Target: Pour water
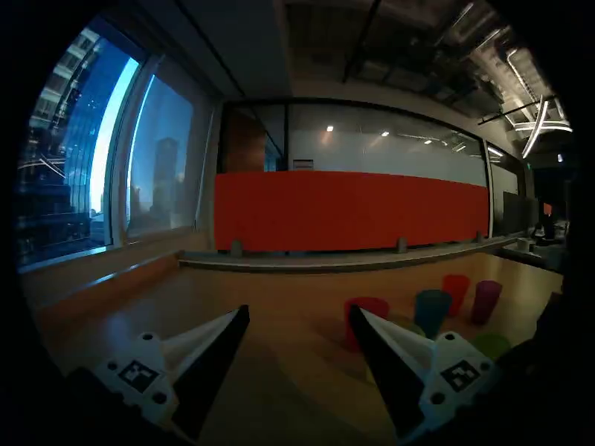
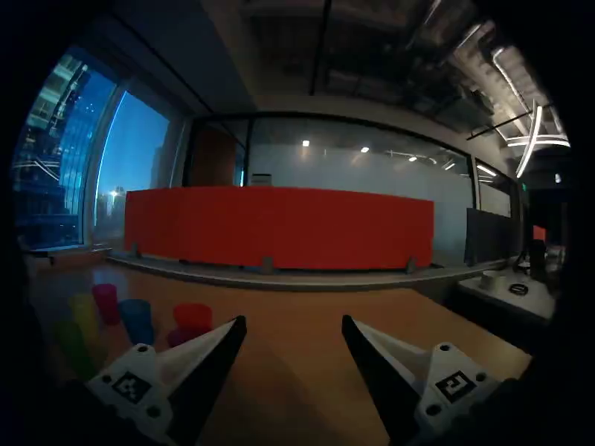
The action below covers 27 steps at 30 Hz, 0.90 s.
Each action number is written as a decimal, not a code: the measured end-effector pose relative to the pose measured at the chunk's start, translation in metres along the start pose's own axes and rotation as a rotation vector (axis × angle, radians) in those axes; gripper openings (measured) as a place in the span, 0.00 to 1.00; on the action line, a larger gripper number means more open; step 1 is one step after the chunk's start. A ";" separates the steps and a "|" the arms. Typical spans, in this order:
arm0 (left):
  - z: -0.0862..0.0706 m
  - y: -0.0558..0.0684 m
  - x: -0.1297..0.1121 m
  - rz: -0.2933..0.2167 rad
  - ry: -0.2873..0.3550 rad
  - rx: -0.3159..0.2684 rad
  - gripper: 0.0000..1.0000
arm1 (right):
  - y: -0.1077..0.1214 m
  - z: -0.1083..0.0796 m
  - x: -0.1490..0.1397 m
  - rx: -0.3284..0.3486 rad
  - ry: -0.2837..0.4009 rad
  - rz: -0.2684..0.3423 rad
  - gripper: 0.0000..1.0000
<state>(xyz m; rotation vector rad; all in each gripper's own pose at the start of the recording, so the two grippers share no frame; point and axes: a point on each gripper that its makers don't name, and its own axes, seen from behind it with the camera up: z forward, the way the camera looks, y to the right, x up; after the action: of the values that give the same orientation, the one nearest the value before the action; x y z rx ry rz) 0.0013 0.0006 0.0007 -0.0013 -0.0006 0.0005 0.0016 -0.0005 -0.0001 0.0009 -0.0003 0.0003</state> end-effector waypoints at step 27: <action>0.015 0.006 0.150 0.013 0.048 -0.078 1.00 | -0.013 0.011 0.132 0.090 -0.044 0.073 1.00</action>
<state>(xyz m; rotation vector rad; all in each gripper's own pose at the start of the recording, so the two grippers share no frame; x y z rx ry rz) 0.1516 0.0071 0.0154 -0.0794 0.0478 0.0134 0.1334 -0.0135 0.0110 0.0908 -0.0447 0.0732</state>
